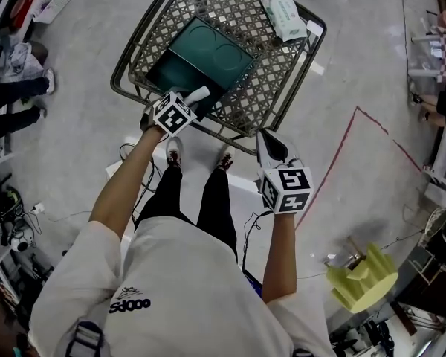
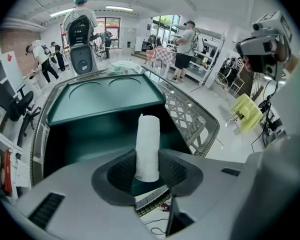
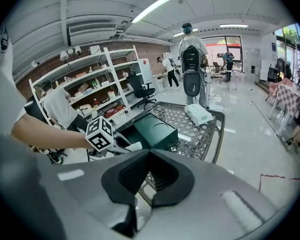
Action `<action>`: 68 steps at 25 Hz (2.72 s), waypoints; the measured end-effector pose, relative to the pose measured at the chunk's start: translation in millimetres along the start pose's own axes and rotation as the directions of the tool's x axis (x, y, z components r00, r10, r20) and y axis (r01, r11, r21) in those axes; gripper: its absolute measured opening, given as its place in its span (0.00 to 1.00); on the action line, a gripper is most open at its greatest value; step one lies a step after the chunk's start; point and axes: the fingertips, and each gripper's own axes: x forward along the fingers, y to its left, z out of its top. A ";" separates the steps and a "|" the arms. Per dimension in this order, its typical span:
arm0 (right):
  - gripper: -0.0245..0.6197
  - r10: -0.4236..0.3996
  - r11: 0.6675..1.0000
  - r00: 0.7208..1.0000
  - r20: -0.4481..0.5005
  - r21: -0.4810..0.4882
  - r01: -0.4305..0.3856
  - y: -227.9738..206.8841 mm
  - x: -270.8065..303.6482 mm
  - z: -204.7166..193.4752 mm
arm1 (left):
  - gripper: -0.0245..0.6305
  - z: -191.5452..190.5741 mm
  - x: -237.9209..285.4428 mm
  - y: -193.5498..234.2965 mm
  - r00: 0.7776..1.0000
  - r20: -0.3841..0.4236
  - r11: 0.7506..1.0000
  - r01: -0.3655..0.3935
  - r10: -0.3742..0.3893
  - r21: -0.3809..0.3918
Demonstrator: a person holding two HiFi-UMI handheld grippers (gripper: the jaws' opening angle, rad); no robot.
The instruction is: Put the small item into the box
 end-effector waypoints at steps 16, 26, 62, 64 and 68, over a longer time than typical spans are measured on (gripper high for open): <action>0.05 -0.003 1.000 1.000 -0.014 0.031 0.003 -10.8 -1.0 -10.7 | 0.26 -0.3 11.0 1.5 0.997 -0.075 1.000 0.002 -0.002 -0.002; 0.05 -0.003 1.000 1.000 0.015 0.010 0.003 -1.9 -8.5 3.5 | 0.25 2.9 -9.7 10.5 0.998 -0.017 0.998 -0.063 0.063 -0.005; 0.05 0.030 0.961 0.933 0.358 -0.267 0.072 75.3 -73.2 182.1 | 0.05 97.5 -310.6 57.7 0.759 0.561 0.943 -0.255 0.332 -0.213; 0.05 0.033 0.958 0.928 0.370 -0.276 0.076 78.8 -74.5 188.4 | 0.05 102.5 -324.0 55.7 0.737 0.586 0.942 -0.267 0.336 -0.204; 0.05 0.055 0.948 0.914 0.402 -0.309 0.079 90.6 -83.2 204.7 | 0.05 114.5 -351.8 49.5 0.694 0.633 0.938 -0.293 0.342 -0.186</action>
